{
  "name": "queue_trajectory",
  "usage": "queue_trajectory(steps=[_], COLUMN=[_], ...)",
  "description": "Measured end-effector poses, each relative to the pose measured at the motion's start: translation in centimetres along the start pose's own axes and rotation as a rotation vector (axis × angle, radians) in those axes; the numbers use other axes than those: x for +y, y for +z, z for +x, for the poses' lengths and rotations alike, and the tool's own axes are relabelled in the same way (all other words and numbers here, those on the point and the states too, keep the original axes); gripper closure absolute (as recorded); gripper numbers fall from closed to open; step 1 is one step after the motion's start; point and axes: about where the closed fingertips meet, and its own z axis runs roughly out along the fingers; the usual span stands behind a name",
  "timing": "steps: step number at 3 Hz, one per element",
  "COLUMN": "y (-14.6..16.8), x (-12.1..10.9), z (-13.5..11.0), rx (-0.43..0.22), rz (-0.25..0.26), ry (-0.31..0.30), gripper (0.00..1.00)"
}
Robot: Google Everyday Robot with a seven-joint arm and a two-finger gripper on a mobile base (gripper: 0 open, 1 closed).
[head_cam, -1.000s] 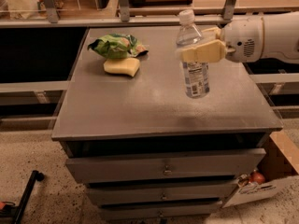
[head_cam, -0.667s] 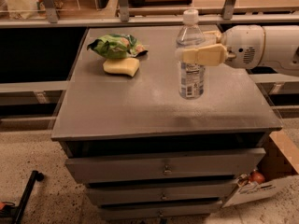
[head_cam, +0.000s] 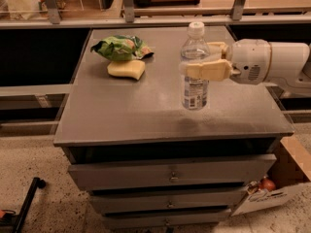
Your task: Place blue plastic bottle upright
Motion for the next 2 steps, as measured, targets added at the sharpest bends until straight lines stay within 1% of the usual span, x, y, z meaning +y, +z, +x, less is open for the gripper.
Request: queue_trajectory(steps=[1,2], y=[0.4,0.8], x=[0.2,0.2], z=[1.6,3.2], rx=[-0.022,-0.051], rz=[0.008,0.006], ry=[-0.003,0.011], gripper=[1.0,0.83])
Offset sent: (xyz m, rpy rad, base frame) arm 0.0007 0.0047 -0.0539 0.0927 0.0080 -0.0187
